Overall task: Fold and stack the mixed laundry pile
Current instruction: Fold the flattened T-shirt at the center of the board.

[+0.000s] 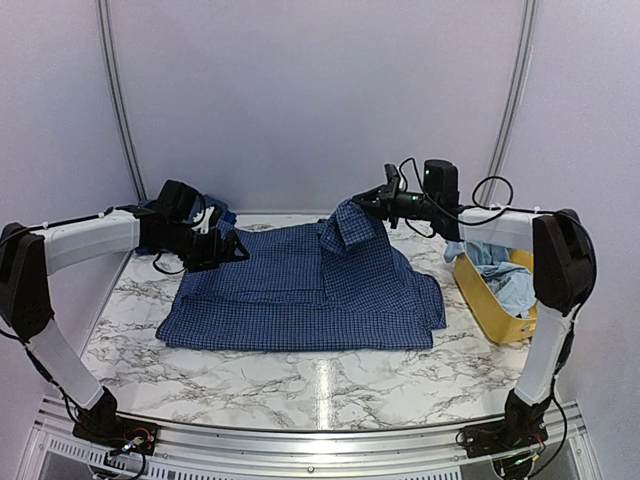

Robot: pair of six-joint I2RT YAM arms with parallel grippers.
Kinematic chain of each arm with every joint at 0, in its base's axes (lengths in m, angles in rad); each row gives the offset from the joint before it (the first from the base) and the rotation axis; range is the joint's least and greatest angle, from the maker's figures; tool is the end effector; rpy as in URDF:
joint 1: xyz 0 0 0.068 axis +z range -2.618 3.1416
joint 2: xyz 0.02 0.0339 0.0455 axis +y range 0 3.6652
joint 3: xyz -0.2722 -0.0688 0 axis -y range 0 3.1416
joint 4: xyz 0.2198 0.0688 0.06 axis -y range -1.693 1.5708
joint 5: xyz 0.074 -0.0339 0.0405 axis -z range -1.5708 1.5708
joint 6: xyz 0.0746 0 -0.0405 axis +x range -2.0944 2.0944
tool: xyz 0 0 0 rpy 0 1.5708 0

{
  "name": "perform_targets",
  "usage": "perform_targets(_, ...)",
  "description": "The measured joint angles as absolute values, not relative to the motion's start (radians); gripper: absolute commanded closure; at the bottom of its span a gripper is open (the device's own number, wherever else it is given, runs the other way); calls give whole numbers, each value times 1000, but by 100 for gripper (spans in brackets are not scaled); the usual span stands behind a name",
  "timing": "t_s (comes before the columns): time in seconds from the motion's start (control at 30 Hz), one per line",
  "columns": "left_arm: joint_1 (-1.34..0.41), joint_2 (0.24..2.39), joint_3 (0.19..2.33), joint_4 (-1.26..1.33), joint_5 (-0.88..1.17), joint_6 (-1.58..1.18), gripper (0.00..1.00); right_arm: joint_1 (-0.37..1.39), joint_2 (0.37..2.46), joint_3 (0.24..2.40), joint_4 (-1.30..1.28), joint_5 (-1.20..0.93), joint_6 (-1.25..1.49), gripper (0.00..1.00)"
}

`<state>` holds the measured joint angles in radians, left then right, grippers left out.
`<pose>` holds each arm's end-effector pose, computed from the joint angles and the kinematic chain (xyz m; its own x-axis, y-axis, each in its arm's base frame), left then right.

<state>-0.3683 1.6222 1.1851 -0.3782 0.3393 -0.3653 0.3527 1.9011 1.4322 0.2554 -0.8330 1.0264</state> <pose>0.3246 -0.1519 0.2416 -0.8316 -0.0401 -0.5539 0.2734 0.8386 -0.4712 0.4059 0.2082 0.2989 -0.8823 0.2884 -0.3720 -0.3017 0.2602 0.9172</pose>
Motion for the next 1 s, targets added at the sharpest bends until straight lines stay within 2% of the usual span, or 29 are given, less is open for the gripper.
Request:
perform_targets(0.2, -463, 1615, 1186, -262, 383, -422, 1, 433, 1913, 1230, 594, -781, 1290, 100)
perform_targets(0.43, -466, 1616, 1128, -169, 376, -519, 2, 477, 1900, 805, 993, -615, 1583, 100)
perform_targets(0.57, -531, 1635, 1043, -26, 392, -609, 7, 474, 1900, 709, 1162, -544, 1692, 100)
perform_targets(0.7, -569, 1692, 1029, 40, 394, -667, 7, 455, 1834, 603, 1108, -534, 1683, 59)
perform_targets(0.8, -580, 1712, 1040, 36, 374, -670, 7, 443, 1716, 581, 862, -545, 1536, 40)
perform_targets(0.9, -588, 1718, 1053, 33, 357, -669, 7, 414, 1600, 648, 575, -542, 1308, 27)
perform_targets(1.0, -591, 1718, 1052, 31, 341, -669, 7, 383, 1540, 777, 304, -519, 1063, 25)
